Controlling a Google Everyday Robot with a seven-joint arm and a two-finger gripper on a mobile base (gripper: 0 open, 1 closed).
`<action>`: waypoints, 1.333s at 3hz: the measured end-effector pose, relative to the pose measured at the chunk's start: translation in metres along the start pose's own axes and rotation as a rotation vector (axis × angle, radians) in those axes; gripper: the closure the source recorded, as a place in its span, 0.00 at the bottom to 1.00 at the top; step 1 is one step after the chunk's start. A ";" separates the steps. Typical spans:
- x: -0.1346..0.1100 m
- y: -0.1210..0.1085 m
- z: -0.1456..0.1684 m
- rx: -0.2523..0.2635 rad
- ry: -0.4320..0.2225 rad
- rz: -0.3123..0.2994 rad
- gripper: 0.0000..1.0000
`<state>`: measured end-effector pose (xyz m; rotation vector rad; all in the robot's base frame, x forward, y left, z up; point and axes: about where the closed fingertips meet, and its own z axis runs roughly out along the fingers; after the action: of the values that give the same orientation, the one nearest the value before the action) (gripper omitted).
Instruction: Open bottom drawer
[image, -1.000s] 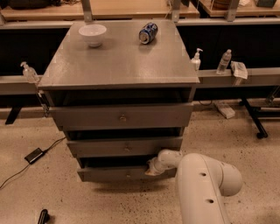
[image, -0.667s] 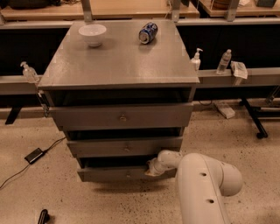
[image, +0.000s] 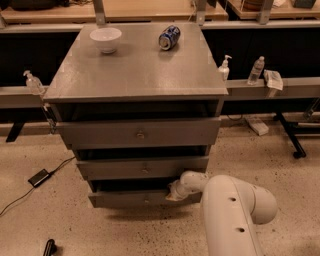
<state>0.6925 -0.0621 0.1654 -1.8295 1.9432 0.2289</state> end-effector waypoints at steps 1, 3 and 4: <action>0.000 0.000 0.000 0.000 0.000 0.000 1.00; 0.000 0.009 0.002 -0.014 -0.006 -0.006 1.00; 0.001 0.008 0.002 -0.015 -0.006 -0.006 1.00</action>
Offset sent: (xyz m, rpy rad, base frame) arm -0.1624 0.0441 -0.0606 0.0869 0.1890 0.2449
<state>0.6846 -0.0613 0.1620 -1.8418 1.9369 0.2470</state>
